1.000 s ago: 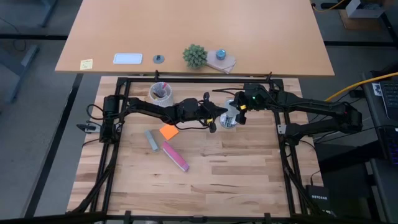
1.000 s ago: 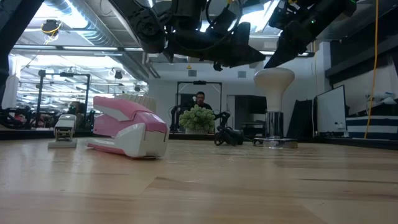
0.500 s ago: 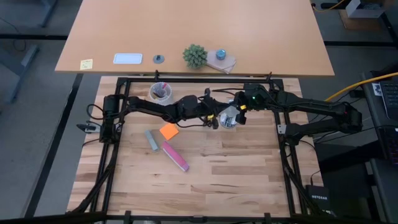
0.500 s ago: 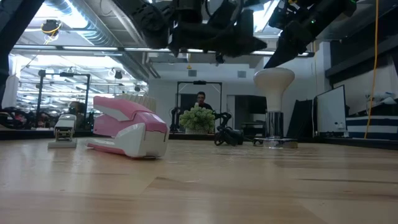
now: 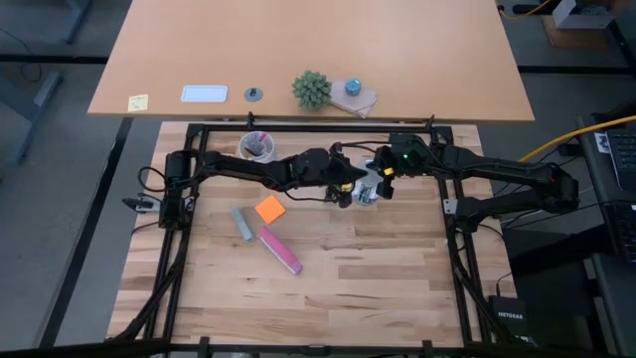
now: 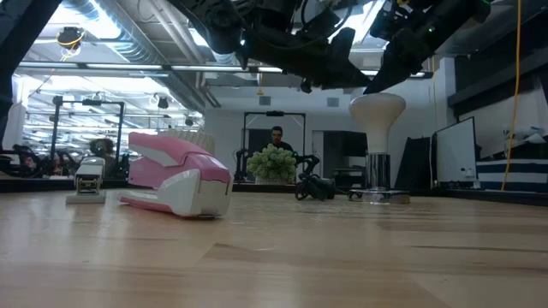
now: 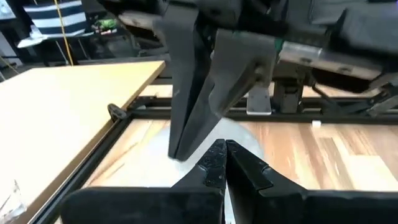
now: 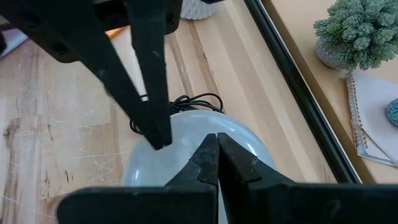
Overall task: Screw lightbulb
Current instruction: Insert the lightbulb into the lamp
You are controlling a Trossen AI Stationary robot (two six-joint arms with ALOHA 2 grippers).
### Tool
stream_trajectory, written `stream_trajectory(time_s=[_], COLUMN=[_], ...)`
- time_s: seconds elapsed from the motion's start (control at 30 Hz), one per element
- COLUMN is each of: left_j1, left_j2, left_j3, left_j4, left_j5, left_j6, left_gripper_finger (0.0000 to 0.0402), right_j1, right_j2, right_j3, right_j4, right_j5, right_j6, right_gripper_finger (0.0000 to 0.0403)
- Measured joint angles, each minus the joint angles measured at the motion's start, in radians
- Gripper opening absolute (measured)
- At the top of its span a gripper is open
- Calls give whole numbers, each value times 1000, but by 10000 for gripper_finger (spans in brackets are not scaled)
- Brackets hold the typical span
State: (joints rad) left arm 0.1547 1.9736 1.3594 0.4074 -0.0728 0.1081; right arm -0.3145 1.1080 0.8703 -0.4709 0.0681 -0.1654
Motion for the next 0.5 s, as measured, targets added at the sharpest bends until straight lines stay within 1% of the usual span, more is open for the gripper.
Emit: stream_trajectory(time_s=[0.13, 0.5], left_j1=[0, 1], left_j2=[0, 0], left_j3=[0, 0], left_j4=[-32, -49], left_j5=[-1, -1], left_j6=[0, -3], left_gripper_finger=[0, 0], right_j1=[0, 0], right_j2=[0, 0], right_j3=[0, 0], right_j4=[0, 1], right_j5=[0, 0], right_j6=[0, 0], right_gripper_finger=[2, 2])
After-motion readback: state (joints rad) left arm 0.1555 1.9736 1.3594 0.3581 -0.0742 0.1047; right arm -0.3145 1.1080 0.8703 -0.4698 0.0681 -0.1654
